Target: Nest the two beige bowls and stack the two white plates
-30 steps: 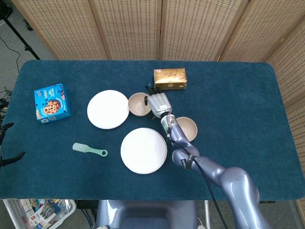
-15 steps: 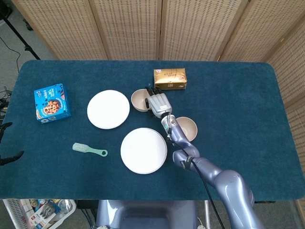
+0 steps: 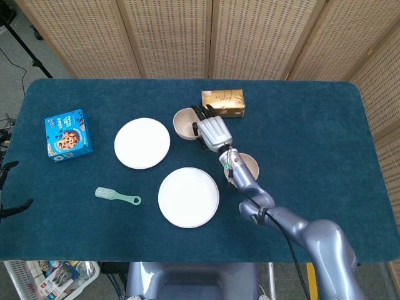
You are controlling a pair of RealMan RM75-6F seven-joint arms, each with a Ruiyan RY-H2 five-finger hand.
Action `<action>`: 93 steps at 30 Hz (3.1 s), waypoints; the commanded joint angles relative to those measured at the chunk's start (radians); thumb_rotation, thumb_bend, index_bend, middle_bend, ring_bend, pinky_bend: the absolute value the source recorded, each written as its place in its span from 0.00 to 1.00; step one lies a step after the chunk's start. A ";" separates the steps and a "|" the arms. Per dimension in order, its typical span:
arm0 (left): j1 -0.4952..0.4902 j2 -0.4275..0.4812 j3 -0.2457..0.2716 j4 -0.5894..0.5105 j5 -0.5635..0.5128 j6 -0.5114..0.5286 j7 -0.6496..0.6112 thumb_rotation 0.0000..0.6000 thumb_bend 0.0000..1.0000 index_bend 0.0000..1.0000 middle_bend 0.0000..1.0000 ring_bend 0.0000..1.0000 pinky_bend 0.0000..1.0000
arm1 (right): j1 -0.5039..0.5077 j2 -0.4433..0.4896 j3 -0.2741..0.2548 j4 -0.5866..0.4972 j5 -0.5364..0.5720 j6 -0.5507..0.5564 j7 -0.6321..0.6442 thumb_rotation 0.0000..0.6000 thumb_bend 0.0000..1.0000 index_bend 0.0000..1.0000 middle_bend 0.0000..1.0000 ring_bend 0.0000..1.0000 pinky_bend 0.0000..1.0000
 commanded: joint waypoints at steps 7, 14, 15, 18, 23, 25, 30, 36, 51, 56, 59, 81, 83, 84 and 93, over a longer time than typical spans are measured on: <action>0.005 0.007 0.013 -0.018 0.029 0.014 -0.007 1.00 0.02 0.20 0.00 0.00 0.00 | -0.248 0.354 -0.092 -0.500 -0.103 0.280 -0.164 1.00 0.53 0.66 0.06 0.00 0.00; 0.007 0.010 0.017 -0.026 0.042 0.022 -0.007 1.00 0.02 0.20 0.00 0.00 0.00 | -0.366 0.483 -0.159 -0.660 -0.150 0.377 -0.205 1.00 0.54 0.66 0.06 0.00 0.00; 0.007 0.010 0.018 -0.027 0.043 0.023 -0.007 1.00 0.02 0.20 0.00 0.00 0.00 | -0.377 0.492 -0.166 -0.670 -0.155 0.384 -0.206 1.00 0.54 0.66 0.05 0.00 0.00; 0.006 0.008 0.020 -0.031 0.048 0.022 -0.003 1.00 0.02 0.20 0.00 0.00 0.00 | -0.415 0.518 -0.195 -0.700 -0.173 0.399 -0.203 1.00 0.54 0.66 0.05 0.00 0.00; 0.005 0.006 0.023 -0.043 0.060 0.028 0.007 1.00 0.02 0.20 0.00 0.00 0.00 | -0.445 0.521 -0.219 -0.734 -0.207 0.402 -0.200 1.00 0.54 0.66 0.06 0.00 0.00; 0.004 0.005 0.025 -0.048 0.066 0.029 0.011 1.00 0.02 0.20 0.00 0.00 0.00 | -0.446 0.513 -0.223 -0.746 -0.213 0.397 -0.218 1.00 0.54 0.66 0.06 0.00 0.00; 0.003 0.006 0.026 -0.047 0.064 0.025 0.009 1.00 0.02 0.20 0.00 0.00 0.00 | -0.459 0.497 -0.225 -0.762 -0.203 0.390 -0.260 1.00 0.54 0.66 0.06 0.00 0.00; 0.005 0.007 0.029 -0.044 0.064 0.026 0.005 1.00 0.02 0.20 0.00 0.00 0.00 | -0.470 0.474 -0.235 -0.753 -0.183 0.360 -0.289 1.00 0.54 0.66 0.06 0.00 0.00; 0.009 0.011 0.031 -0.046 0.065 0.031 0.001 1.00 0.02 0.20 0.00 0.00 0.00 | -0.487 0.448 -0.237 -0.776 -0.182 0.335 -0.330 1.00 0.54 0.66 0.06 0.00 0.00; 0.009 0.012 0.030 -0.047 0.064 0.030 -0.002 1.00 0.02 0.20 0.00 0.00 0.00 | -0.485 0.424 -0.231 -0.760 -0.175 0.325 -0.340 1.00 0.54 0.66 0.06 0.00 0.00; 0.009 0.014 0.030 -0.047 0.063 0.029 -0.006 1.00 0.02 0.20 0.00 0.00 0.00 | -0.480 0.410 -0.230 -0.739 -0.175 0.315 -0.351 1.00 0.54 0.66 0.06 0.00 0.00; 0.009 0.011 0.032 -0.046 0.061 0.025 -0.003 1.00 0.02 0.20 0.00 0.00 0.00 | -0.494 0.445 -0.244 -0.783 -0.172 0.274 -0.353 1.00 0.54 0.11 0.00 0.00 0.00; 0.009 0.010 0.033 -0.045 0.060 0.024 -0.002 1.00 0.02 0.20 0.00 0.00 0.00 | -0.499 0.452 -0.244 -0.799 -0.183 0.285 -0.349 1.00 0.54 0.10 0.00 0.00 0.00; 0.009 0.010 0.033 -0.045 0.060 0.023 -0.002 1.00 0.02 0.20 0.00 0.00 0.00 | -0.503 0.458 -0.245 -0.809 -0.191 0.292 -0.346 1.00 0.54 0.09 0.00 0.00 0.00; 0.005 0.005 0.038 -0.044 0.065 0.015 0.004 1.00 0.02 0.20 0.00 0.00 0.00 | -0.524 0.498 -0.269 -0.855 -0.257 0.311 -0.313 1.00 0.54 0.08 0.00 0.00 0.00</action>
